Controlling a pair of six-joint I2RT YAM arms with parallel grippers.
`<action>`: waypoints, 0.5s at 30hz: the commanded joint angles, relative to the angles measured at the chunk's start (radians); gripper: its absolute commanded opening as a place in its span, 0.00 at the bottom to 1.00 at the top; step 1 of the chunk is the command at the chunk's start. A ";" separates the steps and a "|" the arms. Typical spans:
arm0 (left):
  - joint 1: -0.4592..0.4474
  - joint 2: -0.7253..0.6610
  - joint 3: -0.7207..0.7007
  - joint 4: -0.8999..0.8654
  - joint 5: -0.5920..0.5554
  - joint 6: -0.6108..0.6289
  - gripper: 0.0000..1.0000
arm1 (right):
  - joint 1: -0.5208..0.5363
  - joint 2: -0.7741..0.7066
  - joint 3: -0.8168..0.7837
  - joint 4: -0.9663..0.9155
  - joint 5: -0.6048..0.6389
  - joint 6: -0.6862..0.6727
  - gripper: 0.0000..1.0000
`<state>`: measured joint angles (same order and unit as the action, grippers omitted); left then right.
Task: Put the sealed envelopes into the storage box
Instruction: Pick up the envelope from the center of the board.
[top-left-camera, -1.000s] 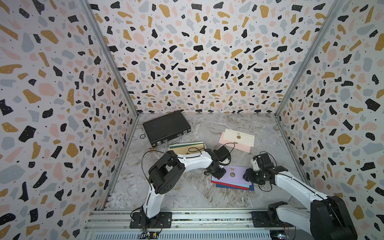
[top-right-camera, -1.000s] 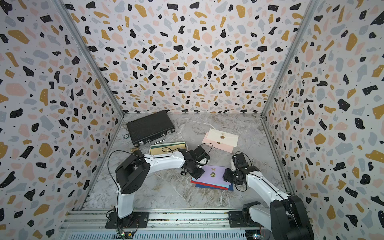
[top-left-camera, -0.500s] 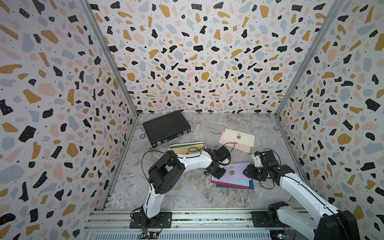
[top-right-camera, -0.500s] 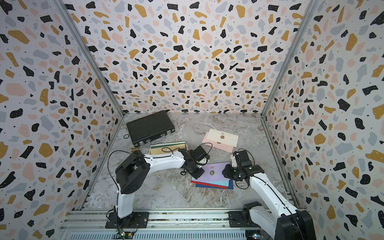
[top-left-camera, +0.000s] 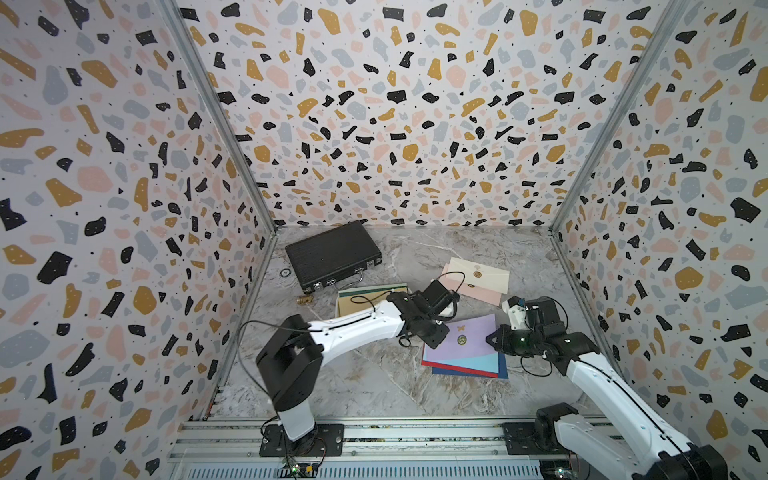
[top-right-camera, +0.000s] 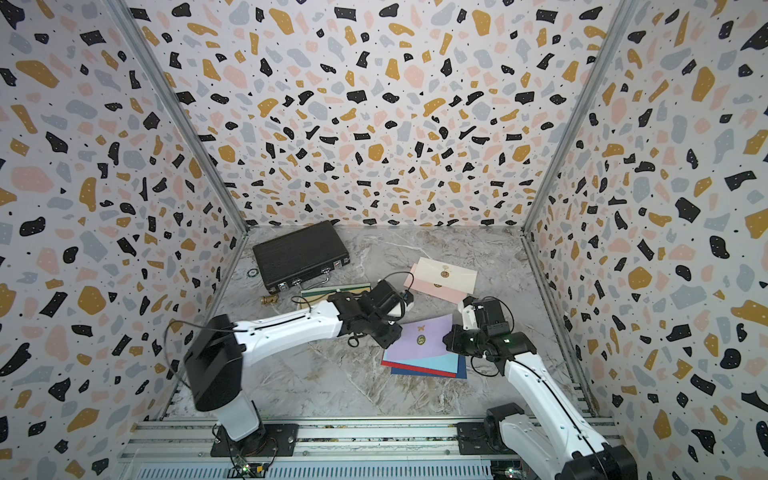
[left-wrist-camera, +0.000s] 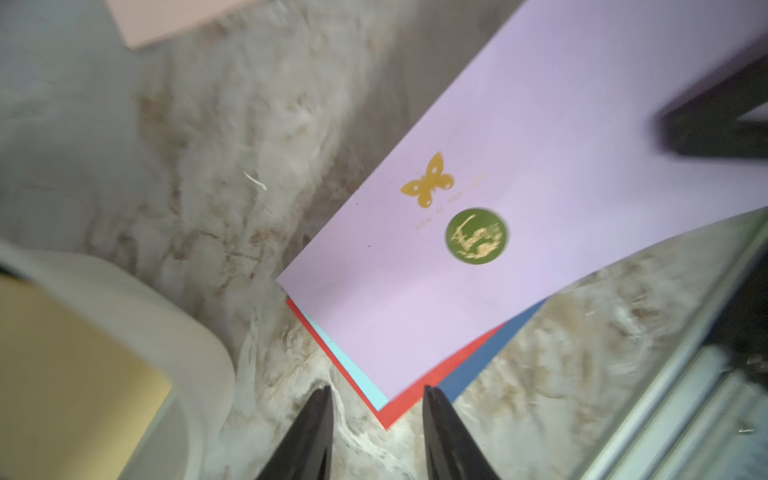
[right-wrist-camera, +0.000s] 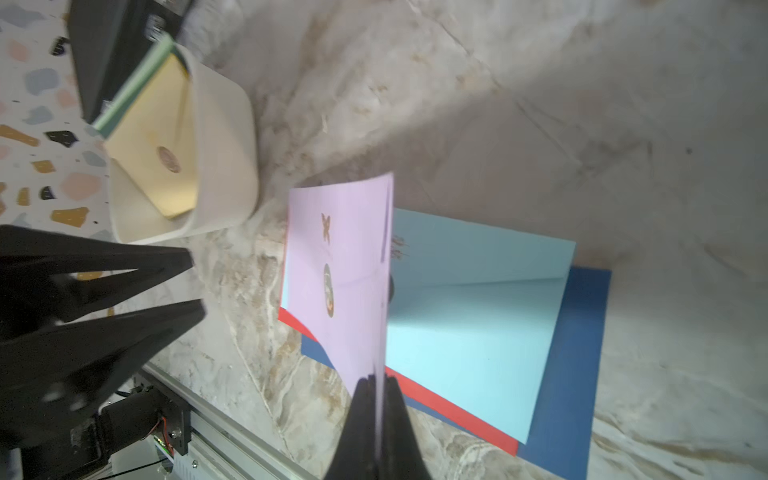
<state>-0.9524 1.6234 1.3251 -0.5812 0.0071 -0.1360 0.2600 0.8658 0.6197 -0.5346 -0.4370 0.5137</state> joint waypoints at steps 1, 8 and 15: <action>0.018 -0.139 0.050 -0.050 -0.109 0.076 0.64 | 0.004 -0.083 0.052 0.002 -0.066 -0.060 0.00; 0.109 -0.215 0.195 -0.343 0.130 0.246 0.74 | 0.032 -0.206 0.002 0.174 -0.316 -0.230 0.00; 0.108 -0.248 0.205 -0.447 0.226 0.412 0.80 | 0.127 -0.214 -0.003 0.214 -0.464 -0.422 0.00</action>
<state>-0.8417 1.3983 1.5440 -0.9565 0.1627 0.1646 0.3649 0.6601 0.6193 -0.3717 -0.7902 0.2047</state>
